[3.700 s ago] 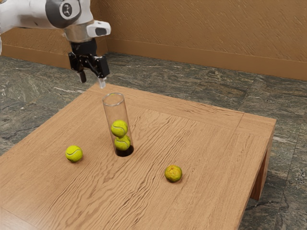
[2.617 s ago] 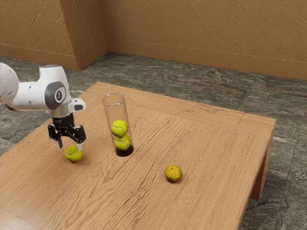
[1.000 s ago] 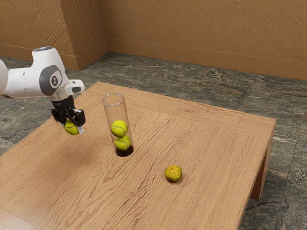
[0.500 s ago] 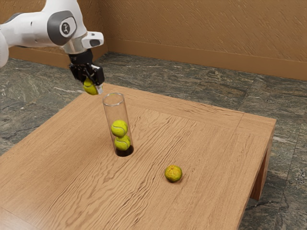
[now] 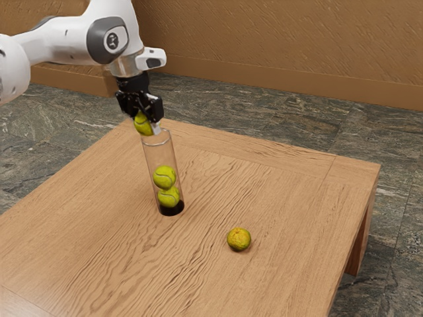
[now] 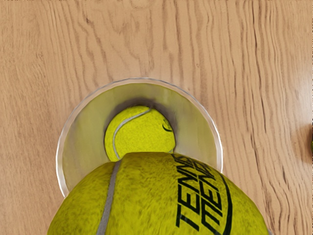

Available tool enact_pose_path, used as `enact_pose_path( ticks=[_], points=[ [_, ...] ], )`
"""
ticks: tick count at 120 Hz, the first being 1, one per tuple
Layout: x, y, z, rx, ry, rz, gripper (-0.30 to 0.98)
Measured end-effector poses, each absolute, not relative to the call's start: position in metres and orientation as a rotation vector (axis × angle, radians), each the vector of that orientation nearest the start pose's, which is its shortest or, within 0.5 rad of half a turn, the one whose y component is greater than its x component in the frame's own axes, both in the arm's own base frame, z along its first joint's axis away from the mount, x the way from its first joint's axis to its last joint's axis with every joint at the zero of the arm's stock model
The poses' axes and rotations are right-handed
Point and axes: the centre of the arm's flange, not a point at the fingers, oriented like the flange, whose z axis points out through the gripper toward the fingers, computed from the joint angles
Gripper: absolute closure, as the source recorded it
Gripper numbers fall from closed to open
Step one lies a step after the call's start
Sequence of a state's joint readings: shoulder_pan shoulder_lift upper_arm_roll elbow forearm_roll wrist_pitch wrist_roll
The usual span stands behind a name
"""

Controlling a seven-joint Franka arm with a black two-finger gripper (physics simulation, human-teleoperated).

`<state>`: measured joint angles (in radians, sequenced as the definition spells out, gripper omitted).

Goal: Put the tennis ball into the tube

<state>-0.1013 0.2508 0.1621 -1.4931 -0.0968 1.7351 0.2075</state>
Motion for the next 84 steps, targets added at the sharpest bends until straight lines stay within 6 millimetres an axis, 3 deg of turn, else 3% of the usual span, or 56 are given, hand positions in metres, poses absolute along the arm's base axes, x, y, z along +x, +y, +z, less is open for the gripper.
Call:
enact_pose_path(
  ticks=[17,42,84],
  points=[
    [0.641,0.017,0.521,-3.190,0.204,0.014,0.32],
    [0.655,0.032,0.526,-3.180,0.153,-0.019,0.32],
    [0.661,0.021,0.510,-3.185,0.158,0.012,0.32]
  ],
)
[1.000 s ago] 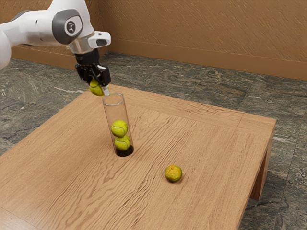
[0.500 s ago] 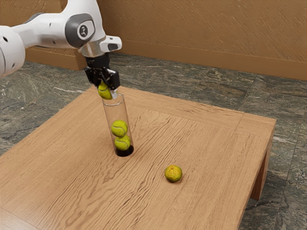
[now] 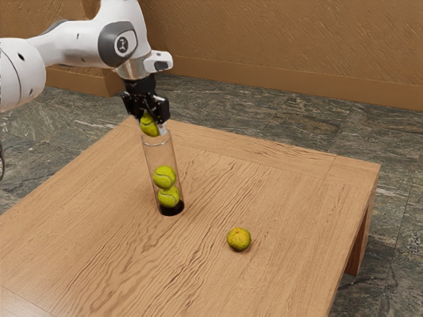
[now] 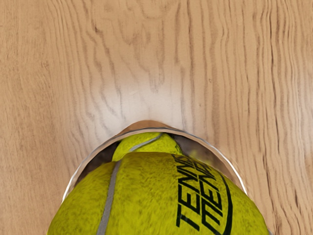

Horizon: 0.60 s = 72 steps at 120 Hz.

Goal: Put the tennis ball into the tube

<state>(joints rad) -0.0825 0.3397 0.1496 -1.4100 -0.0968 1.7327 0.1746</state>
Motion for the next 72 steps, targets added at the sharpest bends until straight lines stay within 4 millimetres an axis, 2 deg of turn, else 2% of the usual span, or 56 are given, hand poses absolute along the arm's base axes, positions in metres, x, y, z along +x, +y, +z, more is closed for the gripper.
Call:
enact_pose_path(
  ticks=[23,45,55,61,72],
  points=[
    [0.662,0.022,0.506,-3.185,0.148,0.018,0.31],
    [0.662,0.022,0.509,-3.189,0.144,0.010,0.14],
    [0.657,0.023,0.518,-3.191,0.141,-0.001,0.10],
    [0.639,0.029,0.543,-3.202,0.123,-0.004,0.08],
    [0.583,0.043,0.635,-3.187,0.099,-0.131,0.06]
  ],
)
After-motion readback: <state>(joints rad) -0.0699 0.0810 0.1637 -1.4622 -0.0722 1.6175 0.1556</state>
